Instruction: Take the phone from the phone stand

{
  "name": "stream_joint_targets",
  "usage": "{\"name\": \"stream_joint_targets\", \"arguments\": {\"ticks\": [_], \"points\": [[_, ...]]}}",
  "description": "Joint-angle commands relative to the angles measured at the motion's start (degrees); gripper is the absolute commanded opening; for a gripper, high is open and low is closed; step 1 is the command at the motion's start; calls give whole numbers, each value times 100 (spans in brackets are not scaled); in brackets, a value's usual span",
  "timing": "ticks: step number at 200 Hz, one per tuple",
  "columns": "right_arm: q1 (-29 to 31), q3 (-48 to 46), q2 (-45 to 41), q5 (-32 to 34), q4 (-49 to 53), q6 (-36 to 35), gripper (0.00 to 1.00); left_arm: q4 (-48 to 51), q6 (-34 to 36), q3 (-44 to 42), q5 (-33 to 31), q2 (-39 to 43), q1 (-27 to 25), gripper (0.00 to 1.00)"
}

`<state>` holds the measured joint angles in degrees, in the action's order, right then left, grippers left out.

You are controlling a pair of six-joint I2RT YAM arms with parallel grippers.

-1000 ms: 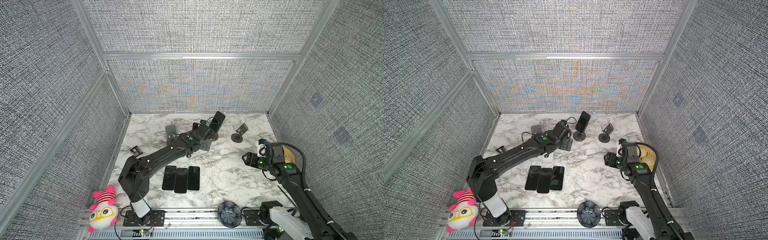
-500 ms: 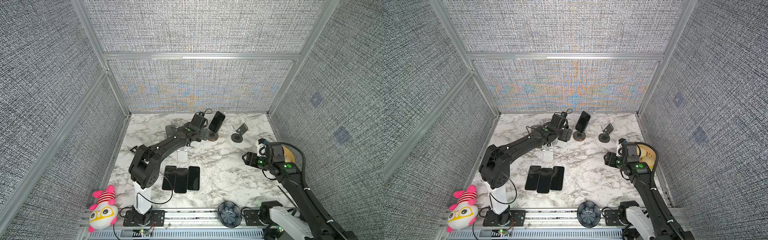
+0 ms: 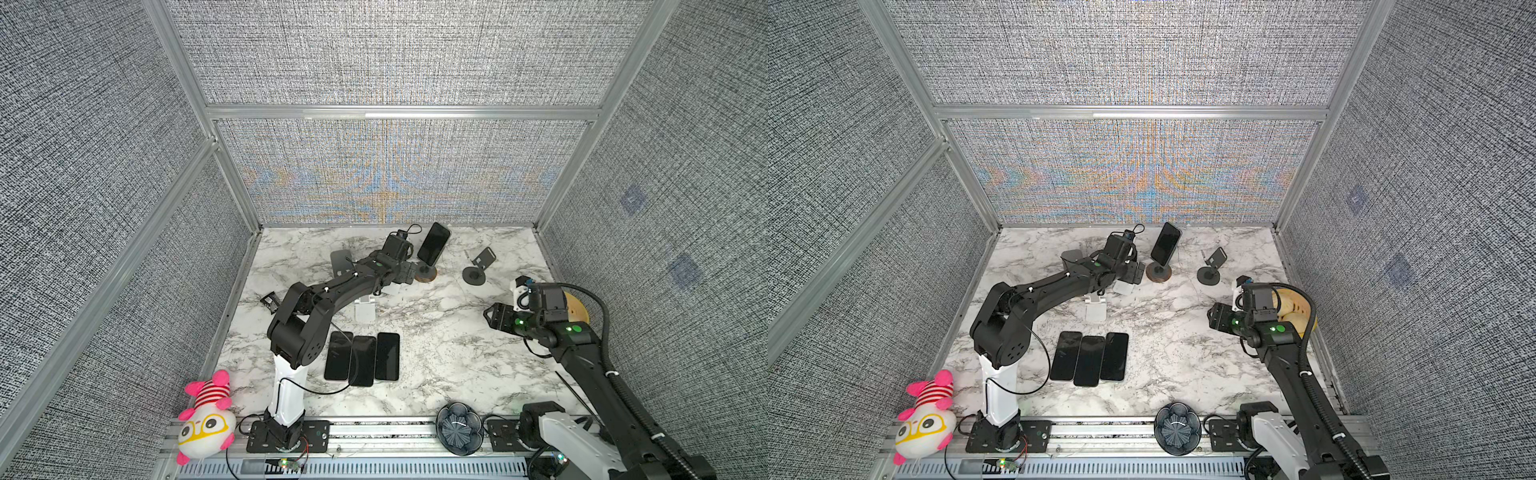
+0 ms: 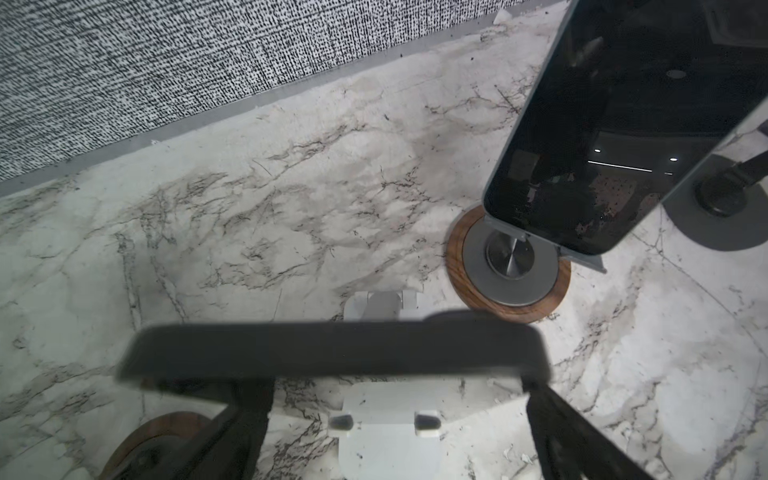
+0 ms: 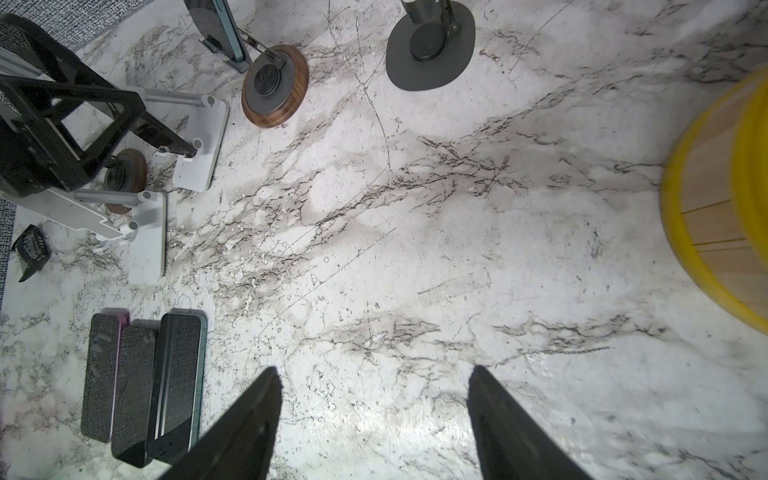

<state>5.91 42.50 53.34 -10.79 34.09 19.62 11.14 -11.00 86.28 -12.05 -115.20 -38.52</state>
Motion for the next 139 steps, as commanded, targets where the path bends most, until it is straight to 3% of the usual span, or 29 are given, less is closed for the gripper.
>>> {"name": "stream_joint_targets", "arguments": {"ticks": [1,88,139], "points": [[-5,7,9,31,10,-18,72,-378,-118,-28,-78,-48,38,98],[-2,-13,-25,33,10,-28,72,-691,-280,-182,82,-231,168,98],[-2,-18,0,16,-39,-19,72,-707,-383,-247,114,-224,195,90]]}}
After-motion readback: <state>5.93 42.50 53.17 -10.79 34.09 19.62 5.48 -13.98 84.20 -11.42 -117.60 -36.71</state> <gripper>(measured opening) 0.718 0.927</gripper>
